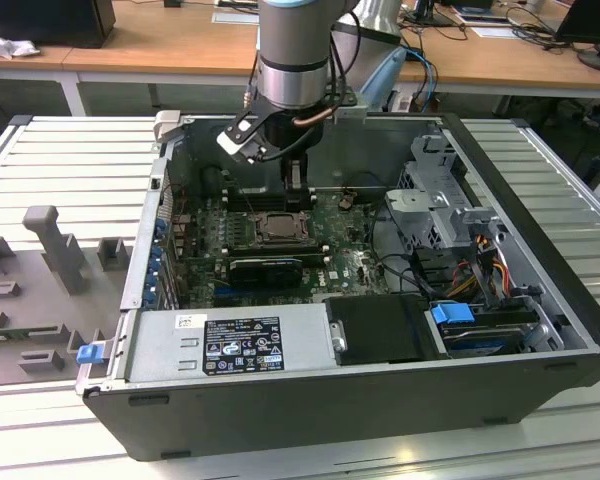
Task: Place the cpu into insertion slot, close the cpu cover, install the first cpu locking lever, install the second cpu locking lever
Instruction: 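Close the cpu cover, then install the first cpu locking lever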
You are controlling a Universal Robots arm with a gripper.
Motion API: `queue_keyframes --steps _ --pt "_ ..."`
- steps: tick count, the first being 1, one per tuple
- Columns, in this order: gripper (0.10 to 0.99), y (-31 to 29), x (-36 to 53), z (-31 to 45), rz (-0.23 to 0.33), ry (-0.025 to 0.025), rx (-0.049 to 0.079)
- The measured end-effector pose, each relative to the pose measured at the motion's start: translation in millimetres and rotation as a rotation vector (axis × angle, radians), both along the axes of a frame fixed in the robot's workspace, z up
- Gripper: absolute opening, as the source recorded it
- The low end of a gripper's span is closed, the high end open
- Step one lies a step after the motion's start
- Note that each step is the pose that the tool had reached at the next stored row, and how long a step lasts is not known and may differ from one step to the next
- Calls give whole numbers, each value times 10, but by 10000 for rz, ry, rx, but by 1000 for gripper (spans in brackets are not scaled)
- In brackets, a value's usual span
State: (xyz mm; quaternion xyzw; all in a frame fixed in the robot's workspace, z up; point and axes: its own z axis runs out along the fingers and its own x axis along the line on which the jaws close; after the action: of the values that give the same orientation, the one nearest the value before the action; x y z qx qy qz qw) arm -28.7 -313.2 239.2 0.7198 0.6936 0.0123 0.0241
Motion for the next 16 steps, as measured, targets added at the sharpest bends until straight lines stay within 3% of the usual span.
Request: queue_keyframes --steps 8,11,16 --pt "106 -2 -42 -120 15 0 0" --pt "106 -1 -141 -123 20 0 8" --pt "106 -2 -142 -42 19 1 7"
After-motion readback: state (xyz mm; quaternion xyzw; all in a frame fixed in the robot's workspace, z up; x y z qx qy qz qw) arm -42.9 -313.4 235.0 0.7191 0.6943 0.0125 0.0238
